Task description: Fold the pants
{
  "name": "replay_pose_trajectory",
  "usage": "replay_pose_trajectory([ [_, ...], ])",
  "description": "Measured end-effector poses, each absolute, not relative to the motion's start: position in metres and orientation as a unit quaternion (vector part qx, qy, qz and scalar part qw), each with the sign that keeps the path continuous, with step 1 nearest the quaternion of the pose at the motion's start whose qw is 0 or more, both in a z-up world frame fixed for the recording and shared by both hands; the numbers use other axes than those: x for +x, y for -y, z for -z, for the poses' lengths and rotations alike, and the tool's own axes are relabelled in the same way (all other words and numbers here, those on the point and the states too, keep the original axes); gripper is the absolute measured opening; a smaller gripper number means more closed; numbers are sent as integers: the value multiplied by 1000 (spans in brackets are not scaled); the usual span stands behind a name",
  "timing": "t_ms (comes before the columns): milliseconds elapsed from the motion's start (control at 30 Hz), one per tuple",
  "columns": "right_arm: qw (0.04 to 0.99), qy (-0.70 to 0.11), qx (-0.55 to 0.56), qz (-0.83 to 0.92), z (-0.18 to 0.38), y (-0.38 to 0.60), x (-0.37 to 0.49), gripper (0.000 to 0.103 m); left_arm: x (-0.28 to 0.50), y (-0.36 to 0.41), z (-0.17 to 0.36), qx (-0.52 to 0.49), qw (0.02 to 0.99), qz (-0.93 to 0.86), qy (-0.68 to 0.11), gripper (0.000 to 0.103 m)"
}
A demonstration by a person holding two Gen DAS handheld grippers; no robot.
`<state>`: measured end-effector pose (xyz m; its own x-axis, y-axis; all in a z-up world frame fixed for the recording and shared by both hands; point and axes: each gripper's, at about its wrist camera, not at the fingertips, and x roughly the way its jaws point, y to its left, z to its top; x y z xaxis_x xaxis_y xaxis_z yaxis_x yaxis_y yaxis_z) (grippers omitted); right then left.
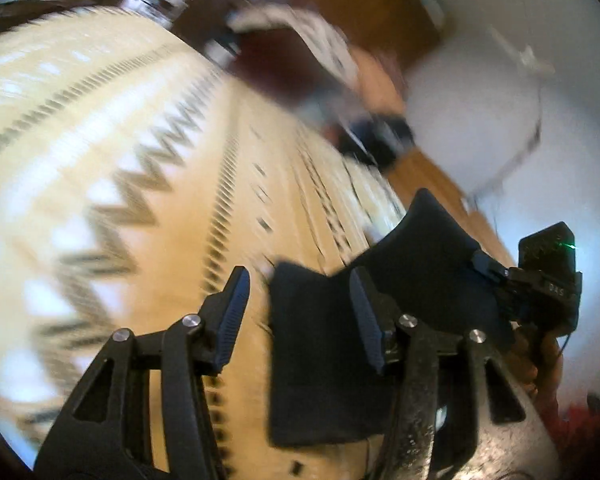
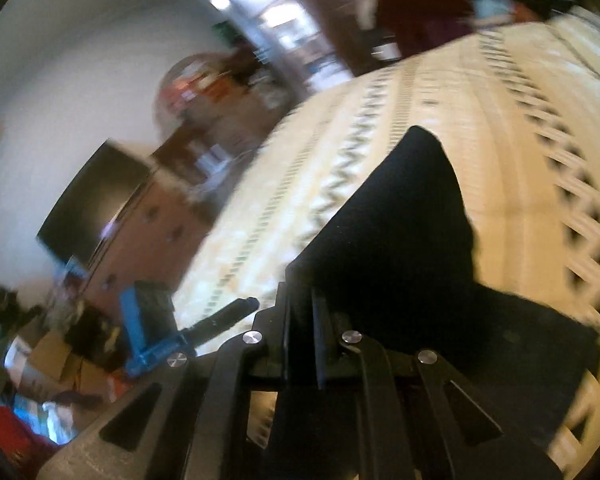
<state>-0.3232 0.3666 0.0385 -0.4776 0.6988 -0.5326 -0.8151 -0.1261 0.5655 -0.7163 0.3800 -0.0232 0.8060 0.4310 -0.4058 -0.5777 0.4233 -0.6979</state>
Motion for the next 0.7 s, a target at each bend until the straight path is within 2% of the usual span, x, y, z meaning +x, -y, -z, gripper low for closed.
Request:
replay_pose_trajectory([
  [100,471,-408,-91,-777,-57,-411,-380,13,-760,-382,18,-444,827,-341,-52,56],
  [233,439,-389,-96,-804,-70,-438,-430,12,-775,-383,18,-442,822,-357,-44,60],
  [267,440,-387,-87,-806,-71,-435,-426,8,-771,-382,18,-441,824,-353,-48,60],
  [333,447,-391,-63,-802,-68,-422,-405,1,-759,-382,18,-437,829,-343,-55,61],
  [500,525,-437,3,-730,-21,-346,-271,1,-711,-382,27,-425,846,-305,-98,66],
  [700,572,-467,-65,-671,37,-284,-227,11,-721,-387,31,-434,833,-328,-103,68],
])
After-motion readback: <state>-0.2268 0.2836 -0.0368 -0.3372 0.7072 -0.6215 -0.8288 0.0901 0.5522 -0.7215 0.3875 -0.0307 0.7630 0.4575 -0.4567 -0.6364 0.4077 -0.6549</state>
